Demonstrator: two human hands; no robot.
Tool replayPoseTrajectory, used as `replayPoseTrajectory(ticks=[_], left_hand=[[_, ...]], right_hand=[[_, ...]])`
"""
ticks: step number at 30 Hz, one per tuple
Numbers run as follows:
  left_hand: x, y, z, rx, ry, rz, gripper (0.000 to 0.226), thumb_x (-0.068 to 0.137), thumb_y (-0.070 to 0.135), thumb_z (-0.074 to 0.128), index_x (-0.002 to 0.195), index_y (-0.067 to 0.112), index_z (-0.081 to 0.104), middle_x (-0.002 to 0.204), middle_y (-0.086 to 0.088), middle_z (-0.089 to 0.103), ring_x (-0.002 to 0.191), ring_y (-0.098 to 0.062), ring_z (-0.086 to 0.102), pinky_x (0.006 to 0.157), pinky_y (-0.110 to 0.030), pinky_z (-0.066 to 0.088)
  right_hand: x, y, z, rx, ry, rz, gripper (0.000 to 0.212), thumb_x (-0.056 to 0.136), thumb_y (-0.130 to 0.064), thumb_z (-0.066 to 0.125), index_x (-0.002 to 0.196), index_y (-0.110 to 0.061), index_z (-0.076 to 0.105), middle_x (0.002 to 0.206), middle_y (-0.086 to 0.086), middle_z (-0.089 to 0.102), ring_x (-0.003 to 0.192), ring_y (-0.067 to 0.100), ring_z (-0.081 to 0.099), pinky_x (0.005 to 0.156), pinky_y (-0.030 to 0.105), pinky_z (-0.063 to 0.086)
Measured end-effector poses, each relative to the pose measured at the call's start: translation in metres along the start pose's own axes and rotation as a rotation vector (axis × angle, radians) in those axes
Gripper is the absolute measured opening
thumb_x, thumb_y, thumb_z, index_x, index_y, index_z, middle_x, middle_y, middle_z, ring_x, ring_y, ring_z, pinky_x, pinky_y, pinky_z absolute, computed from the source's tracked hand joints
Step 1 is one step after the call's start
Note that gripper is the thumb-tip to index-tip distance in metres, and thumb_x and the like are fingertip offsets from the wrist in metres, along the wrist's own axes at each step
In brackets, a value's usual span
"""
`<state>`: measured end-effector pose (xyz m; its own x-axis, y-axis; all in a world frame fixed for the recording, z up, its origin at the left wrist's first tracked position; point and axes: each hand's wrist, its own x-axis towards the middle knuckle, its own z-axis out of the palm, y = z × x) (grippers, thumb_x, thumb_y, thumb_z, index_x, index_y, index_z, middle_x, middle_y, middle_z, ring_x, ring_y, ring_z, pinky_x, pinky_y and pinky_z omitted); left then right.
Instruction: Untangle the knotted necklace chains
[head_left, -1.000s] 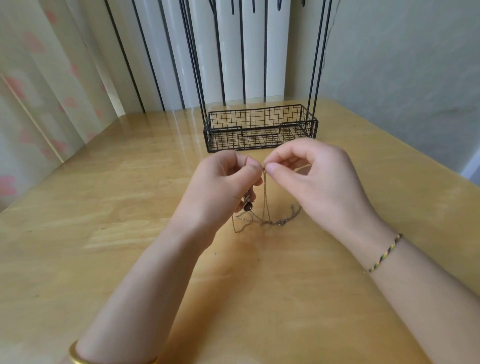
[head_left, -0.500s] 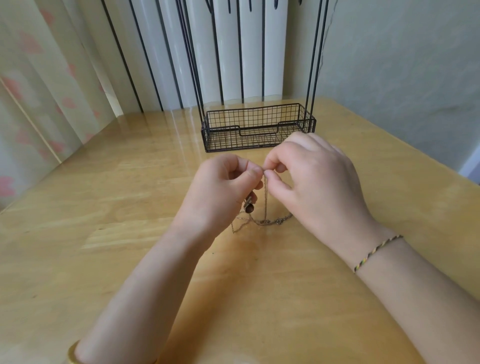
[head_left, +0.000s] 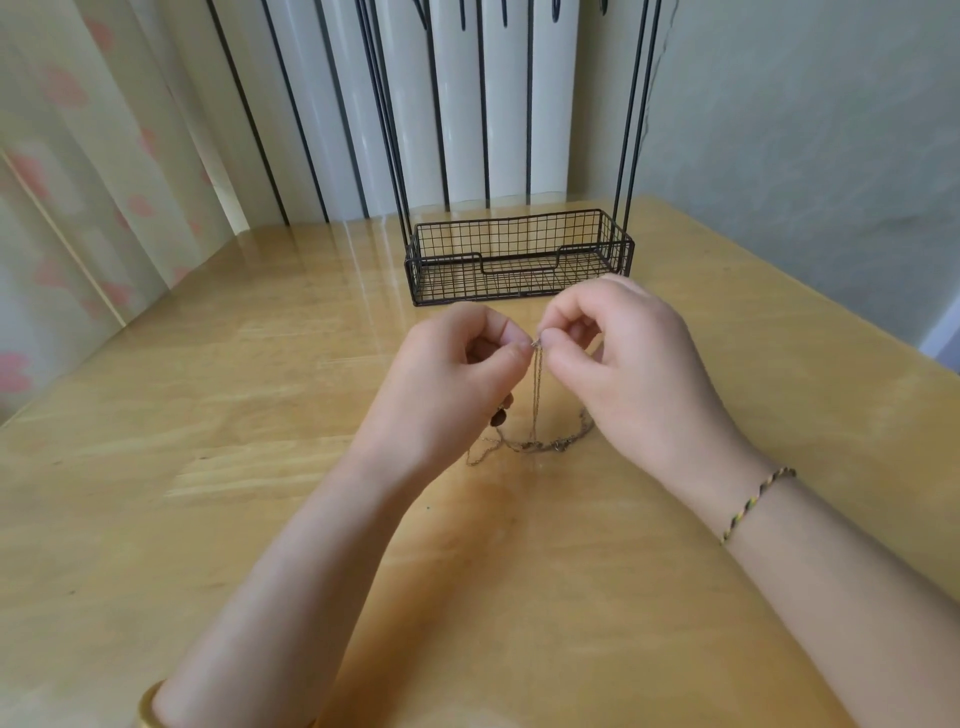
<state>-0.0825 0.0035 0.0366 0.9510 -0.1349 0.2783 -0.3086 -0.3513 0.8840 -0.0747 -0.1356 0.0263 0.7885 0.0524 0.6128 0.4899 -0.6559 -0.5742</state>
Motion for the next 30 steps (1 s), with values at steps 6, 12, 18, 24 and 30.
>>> replayPoseTrajectory(ticks=[6, 12, 18, 24, 30], left_hand=[[0.0, 0.002, -0.002, -0.059, -0.003, -0.026, 0.009, 0.089, 0.008, 0.058, 0.08, 0.008, 0.062, 0.06, 0.001, 0.054, 0.046, -0.005, 0.048, 0.043, -0.016, 0.039], [0.0, 0.002, -0.002, -0.091, 0.024, -0.006, 0.009, 0.088, 0.007, 0.053, 0.082, 0.002, 0.059, 0.06, 0.002, 0.054, 0.049, -0.007, 0.049, 0.044, -0.017, 0.039], [0.0, 0.004, -0.002, -0.199, -0.016, -0.088, 0.014, 0.087, 0.004, 0.049, 0.077, 0.01, 0.055, 0.055, 0.01, 0.055, 0.057, -0.009, 0.054, 0.047, -0.021, 0.04], [0.004, 0.005, -0.011, -0.571, 0.048, -0.199, 0.022, 0.09, 0.004, 0.043, 0.072, 0.015, 0.051, 0.066, 0.0, 0.05, 0.056, -0.01, 0.051, 0.044, -0.019, 0.039], [0.003, 0.003, -0.009, -0.529, 0.0, -0.217, 0.019, 0.089, 0.006, 0.051, 0.074, 0.016, 0.056, 0.065, 0.003, 0.049, 0.056, -0.009, 0.053, 0.044, -0.018, 0.04]], right_hand=[[0.001, -0.001, 0.001, 0.116, -0.025, 0.058, 0.013, 0.083, -0.011, 0.058, 0.075, -0.02, 0.058, 0.083, -0.002, 0.059, 0.077, 0.013, 0.054, 0.065, 0.026, 0.044], [0.0, -0.003, 0.0, 0.156, -0.068, 0.072, 0.011, 0.081, -0.008, 0.058, 0.074, -0.016, 0.058, 0.078, -0.003, 0.058, 0.072, 0.011, 0.05, 0.06, 0.019, 0.039], [-0.001, -0.007, 0.0, 0.302, -0.111, 0.113, 0.018, 0.079, -0.004, 0.057, 0.068, -0.017, 0.053, 0.063, -0.009, 0.049, 0.051, 0.002, 0.042, 0.048, 0.012, 0.032], [-0.001, -0.005, 0.001, 0.387, -0.094, 0.174, 0.008, 0.076, -0.017, 0.054, 0.068, -0.019, 0.054, 0.066, -0.008, 0.054, 0.065, 0.015, 0.054, 0.061, 0.029, 0.048], [-0.002, -0.005, 0.0, 0.495, -0.101, 0.152, 0.017, 0.085, -0.005, 0.062, 0.091, -0.02, 0.067, 0.08, -0.011, 0.061, 0.074, 0.001, 0.055, 0.067, 0.018, 0.047]])
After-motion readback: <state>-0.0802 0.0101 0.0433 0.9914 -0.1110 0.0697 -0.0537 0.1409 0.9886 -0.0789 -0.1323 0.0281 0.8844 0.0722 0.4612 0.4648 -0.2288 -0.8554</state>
